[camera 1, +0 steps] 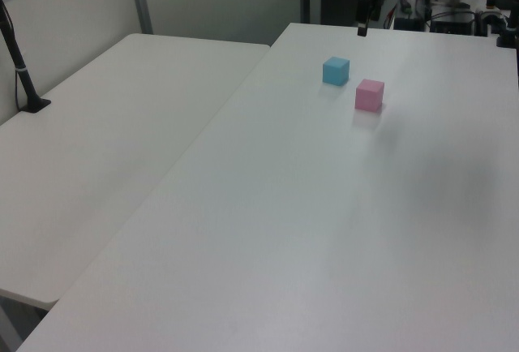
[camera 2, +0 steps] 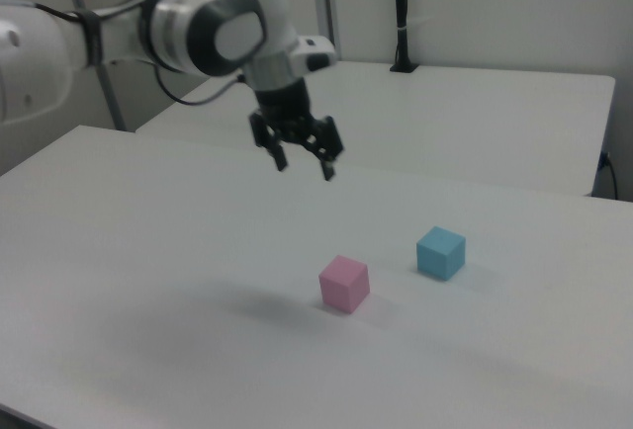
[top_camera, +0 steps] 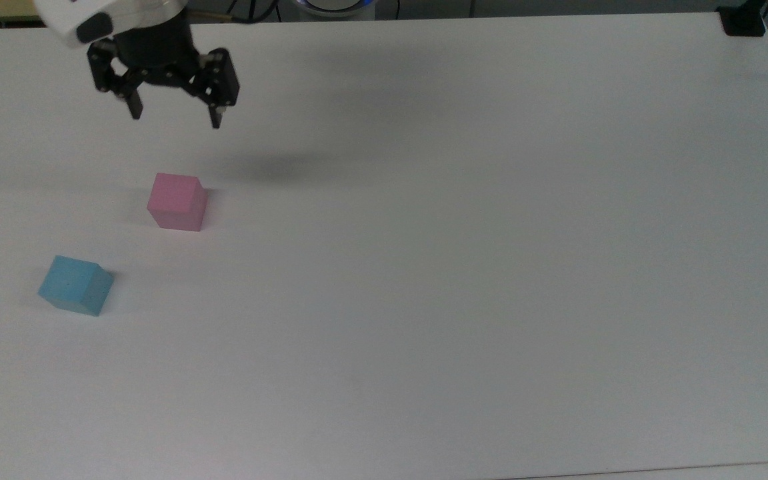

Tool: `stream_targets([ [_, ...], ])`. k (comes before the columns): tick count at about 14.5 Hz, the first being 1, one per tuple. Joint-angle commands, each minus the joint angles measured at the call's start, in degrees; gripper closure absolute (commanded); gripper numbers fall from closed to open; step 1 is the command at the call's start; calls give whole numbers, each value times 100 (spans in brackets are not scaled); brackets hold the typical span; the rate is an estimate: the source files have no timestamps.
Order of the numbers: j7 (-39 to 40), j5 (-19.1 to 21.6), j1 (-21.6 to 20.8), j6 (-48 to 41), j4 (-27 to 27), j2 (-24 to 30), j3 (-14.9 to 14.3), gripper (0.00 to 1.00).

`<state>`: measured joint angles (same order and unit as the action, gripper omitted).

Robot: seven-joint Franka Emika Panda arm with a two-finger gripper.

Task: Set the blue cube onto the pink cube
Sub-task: 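Move the open gripper down over the light-blue cube, then close the gripper on the light-blue cube and lift it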

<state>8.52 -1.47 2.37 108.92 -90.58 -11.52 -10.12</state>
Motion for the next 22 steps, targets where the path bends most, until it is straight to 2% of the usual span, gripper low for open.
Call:
stream_targets([
  [1,299,49,254,1048,207,-735,-340,0],
  [7,290,726,694,2587,216,-1448,-490,0],
  [11,255,1095,792,3871,225,-2063,-491,0],
  [15,255,1096,783,4435,348,-2652,-482,0],
  [22,246,1096,721,4665,392,-2891,-455,0],
])
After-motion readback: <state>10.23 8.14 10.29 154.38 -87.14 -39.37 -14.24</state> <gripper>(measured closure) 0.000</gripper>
